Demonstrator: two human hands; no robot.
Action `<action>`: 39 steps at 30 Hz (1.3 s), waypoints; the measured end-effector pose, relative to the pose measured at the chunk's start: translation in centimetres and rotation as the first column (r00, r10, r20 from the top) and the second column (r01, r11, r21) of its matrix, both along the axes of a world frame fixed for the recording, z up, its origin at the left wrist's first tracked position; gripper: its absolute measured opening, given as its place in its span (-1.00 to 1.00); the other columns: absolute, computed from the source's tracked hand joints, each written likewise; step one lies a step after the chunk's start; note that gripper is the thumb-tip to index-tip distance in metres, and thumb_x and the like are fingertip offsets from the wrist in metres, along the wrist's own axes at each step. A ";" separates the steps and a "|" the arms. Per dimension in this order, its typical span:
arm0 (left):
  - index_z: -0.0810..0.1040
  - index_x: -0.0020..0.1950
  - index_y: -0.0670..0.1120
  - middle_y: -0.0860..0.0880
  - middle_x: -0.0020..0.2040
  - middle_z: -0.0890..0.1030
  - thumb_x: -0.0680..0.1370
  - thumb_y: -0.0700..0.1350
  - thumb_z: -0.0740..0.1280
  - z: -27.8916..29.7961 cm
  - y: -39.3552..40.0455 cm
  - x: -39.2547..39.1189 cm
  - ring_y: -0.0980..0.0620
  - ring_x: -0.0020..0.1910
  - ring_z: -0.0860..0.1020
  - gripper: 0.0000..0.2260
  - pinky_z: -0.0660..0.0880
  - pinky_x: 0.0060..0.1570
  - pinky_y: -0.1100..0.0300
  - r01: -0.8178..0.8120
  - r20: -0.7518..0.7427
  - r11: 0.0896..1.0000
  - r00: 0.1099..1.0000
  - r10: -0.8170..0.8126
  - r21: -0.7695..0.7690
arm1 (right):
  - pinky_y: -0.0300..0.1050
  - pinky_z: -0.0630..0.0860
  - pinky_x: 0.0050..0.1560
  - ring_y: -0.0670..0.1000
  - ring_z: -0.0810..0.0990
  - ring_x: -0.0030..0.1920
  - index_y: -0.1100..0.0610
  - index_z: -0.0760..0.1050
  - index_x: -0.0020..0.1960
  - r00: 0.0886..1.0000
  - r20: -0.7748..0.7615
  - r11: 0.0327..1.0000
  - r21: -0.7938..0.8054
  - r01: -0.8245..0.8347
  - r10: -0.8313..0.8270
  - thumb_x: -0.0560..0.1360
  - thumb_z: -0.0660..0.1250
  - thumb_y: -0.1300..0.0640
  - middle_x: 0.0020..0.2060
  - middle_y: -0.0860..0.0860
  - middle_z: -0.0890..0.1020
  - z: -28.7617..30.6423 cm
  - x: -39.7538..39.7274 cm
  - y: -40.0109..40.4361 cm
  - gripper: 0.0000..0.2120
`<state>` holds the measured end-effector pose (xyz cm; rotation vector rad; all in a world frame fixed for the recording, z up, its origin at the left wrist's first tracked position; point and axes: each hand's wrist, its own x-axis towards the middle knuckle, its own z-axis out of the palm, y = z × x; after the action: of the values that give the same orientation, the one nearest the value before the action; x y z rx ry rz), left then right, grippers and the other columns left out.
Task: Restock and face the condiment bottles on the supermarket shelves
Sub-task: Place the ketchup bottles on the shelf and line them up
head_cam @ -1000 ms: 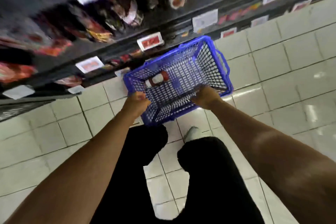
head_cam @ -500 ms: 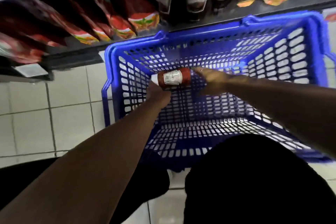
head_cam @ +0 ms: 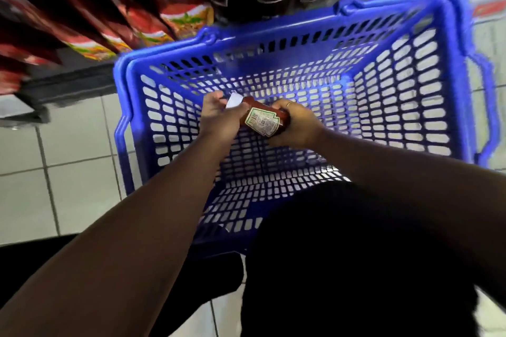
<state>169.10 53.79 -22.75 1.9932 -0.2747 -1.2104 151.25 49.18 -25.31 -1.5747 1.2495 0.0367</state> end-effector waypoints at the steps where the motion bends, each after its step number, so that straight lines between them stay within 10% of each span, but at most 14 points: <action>1: 0.48 0.21 -0.01 0.06 -0.05 0.58 0.52 -0.28 0.47 1.6 -0.3 -0.4 0.13 -0.21 0.57 -0.66 0.52 -0.30 0.28 0.044 -0.023 0.999 0.999 -0.044 -0.013 | -0.32 0.52 -0.14 -0.02 0.60 -0.09 0.02 0.51 0.08 0.998 0.040 0.998 0.027 0.048 -0.049 0.16 0.69 0.21 -0.08 -0.04 0.66 1.4 -0.9 0.1 -0.42; 6: 0.52 0.30 -0.05 -0.06 0.17 0.67 0.57 -0.20 0.44 12.9 -0.9 -1.9 0.03 -0.02 0.64 -0.68 0.51 -0.16 0.27 0.203 -0.126 0.978 0.970 -0.207 -0.044 | -0.34 0.54 -0.06 -0.27 0.60 -0.17 0.15 0.42 0.24 0.916 0.262 0.943 0.219 0.251 -0.305 0.24 0.53 0.59 -0.07 -0.05 0.61 11.5 -3.8 1.8 -0.31; 11: 0.62 0.19 0.09 0.07 0.07 0.71 0.44 -0.03 0.54 29.4 1.0 -2.7 0.09 -0.03 0.71 -0.67 0.61 -0.11 0.14 0.273 -0.159 0.959 0.946 -0.282 -0.078 | -0.14 0.55 0.10 -0.13 0.60 -0.04 -0.04 0.48 0.19 0.887 0.300 0.936 0.158 0.316 -0.350 0.17 0.62 0.22 0.00 -0.05 0.65 27.9 -6.2 5.9 -0.35; 20: 0.56 0.16 -0.07 0.03 -0.04 0.65 0.55 -0.25 0.46 65.5 3.4 -5.2 0.09 -0.18 0.63 -0.78 0.56 -0.28 0.21 0.264 -0.041 0.880 0.952 -0.303 -0.394 | -0.18 0.63 -0.16 -0.15 0.64 -0.18 0.01 0.45 0.15 0.697 0.550 0.867 0.112 0.485 -0.461 0.27 0.56 0.30 -0.12 -0.15 0.68 61.8 -6.3 9.0 -0.46; 23: 0.54 0.15 -0.05 0.08 -0.07 0.65 0.56 -0.25 0.43 75.6 3.9 -5.1 0.07 -0.18 0.60 -0.79 0.58 -0.28 0.16 0.272 0.034 0.818 0.954 -0.296 -0.507 | 0.12 0.66 -0.09 0.04 0.63 -0.08 0.02 0.45 0.15 0.624 0.653 0.855 0.074 0.513 -0.430 0.32 0.54 0.22 -0.01 0.07 0.64 71.7 -5.6 8.7 -0.53; 29: 0.58 0.13 -0.05 -0.05 0.01 0.65 0.53 -0.21 0.47 91.6 4.0 -4.1 0.00 -0.05 0.60 -0.79 0.58 -0.09 0.08 0.314 0.204 0.664 0.949 -0.240 -0.679 | -0.29 0.55 -0.23 -0.23 0.60 -0.22 0.17 0.45 0.17 0.551 0.794 0.859 -0.074 0.506 -0.256 0.36 0.50 0.24 -0.17 -0.15 0.68 87.2 -3.7 7.3 -0.57; 36: 0.60 0.16 -0.05 0.05 -0.05 0.67 0.58 -0.17 0.43 104.1 1.8 -1.3 0.13 -0.10 0.61 -0.83 0.57 -0.11 0.20 0.348 0.293 0.509 0.937 -0.188 -0.787 | 0.08 0.65 -0.08 -0.07 0.63 -0.15 0.10 0.46 0.11 0.544 0.826 0.810 -0.214 0.546 -0.149 0.29 0.54 0.10 -0.09 -0.01 0.67 101.2 -0.3 5.4 -0.55; 39: 0.63 0.13 0.02 -0.02 -0.02 0.70 0.52 -0.02 0.47 107.8 0.1 0.4 0.06 -0.05 0.66 -0.80 0.61 -0.15 0.12 0.371 0.309 0.457 0.928 -0.208 -0.808 | -0.09 0.64 -0.18 -0.12 0.68 -0.17 0.02 0.49 0.12 0.598 0.797 0.781 -0.317 0.538 -0.089 0.29 0.59 0.06 -0.14 -0.12 0.71 105.8 0.1 3.5 -0.54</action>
<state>169.50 53.87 85.08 1.1383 -1.1279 -0.8076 151.33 52.66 80.45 -1.5033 0.8574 -1.2144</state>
